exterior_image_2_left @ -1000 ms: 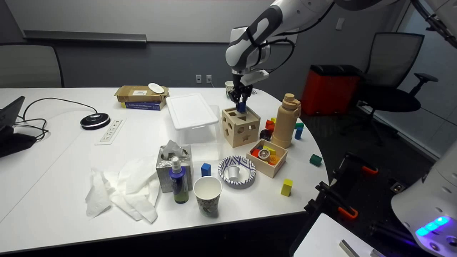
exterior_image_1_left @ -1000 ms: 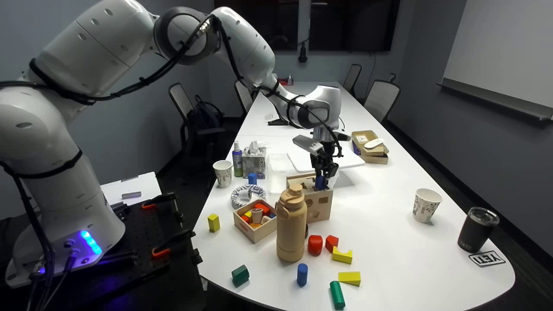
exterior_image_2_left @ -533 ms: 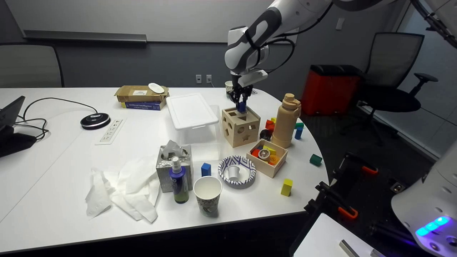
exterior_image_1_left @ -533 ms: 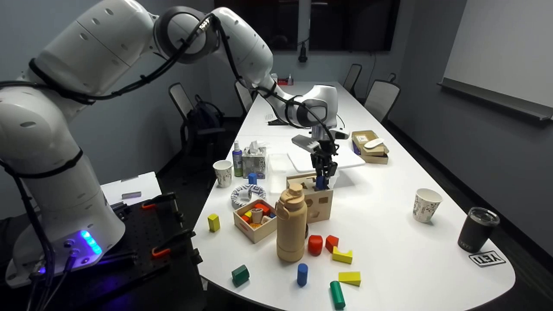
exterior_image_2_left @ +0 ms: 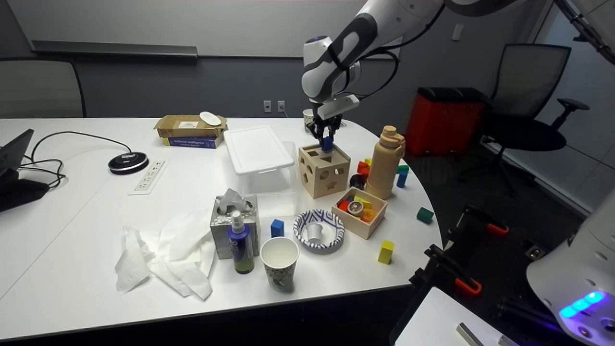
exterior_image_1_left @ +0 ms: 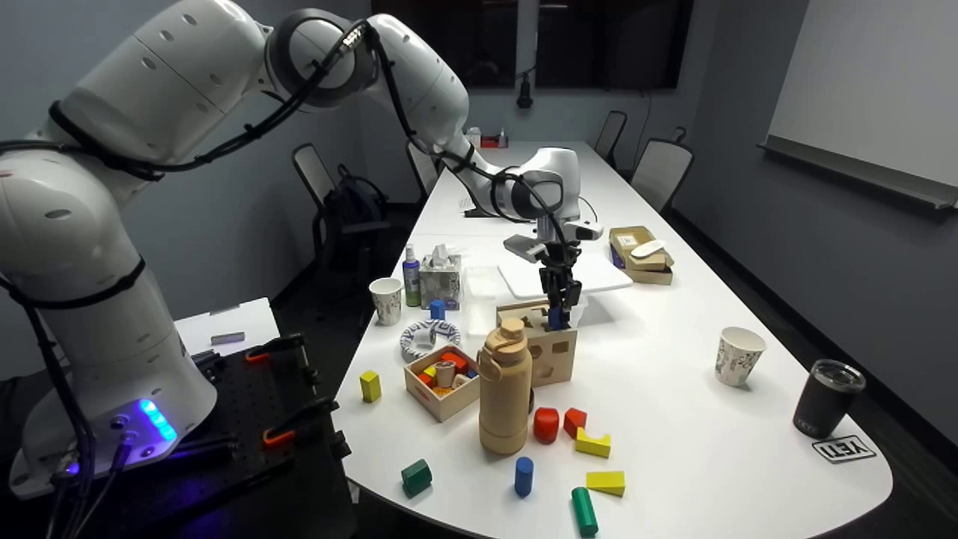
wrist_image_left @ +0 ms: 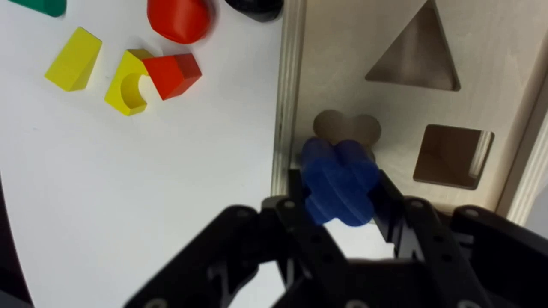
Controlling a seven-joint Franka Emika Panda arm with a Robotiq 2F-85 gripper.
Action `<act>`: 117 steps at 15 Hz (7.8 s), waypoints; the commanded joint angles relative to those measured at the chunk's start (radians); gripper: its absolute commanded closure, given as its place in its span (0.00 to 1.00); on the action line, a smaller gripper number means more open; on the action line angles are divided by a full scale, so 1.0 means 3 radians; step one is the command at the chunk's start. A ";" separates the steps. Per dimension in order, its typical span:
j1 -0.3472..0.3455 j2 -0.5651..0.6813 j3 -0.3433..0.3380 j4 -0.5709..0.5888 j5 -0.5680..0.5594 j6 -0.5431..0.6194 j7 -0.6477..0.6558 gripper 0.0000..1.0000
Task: Place the blue square block inside the shape sorter box
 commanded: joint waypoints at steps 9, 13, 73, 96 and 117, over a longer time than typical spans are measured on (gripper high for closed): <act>0.0112 -0.0213 -0.0038 -0.0563 -0.0133 0.0134 0.0152 0.83; 0.0112 -0.0199 -0.0046 -0.0566 -0.0134 0.0161 0.0153 0.83; -0.0279 -0.0229 0.0203 -0.0305 0.0372 -0.0356 0.0022 0.83; -0.0436 -0.0024 0.0328 0.0020 0.0517 -0.0441 -0.0240 0.83; -0.0351 -0.0288 0.0327 -0.0035 0.0478 -0.0481 -0.0191 0.00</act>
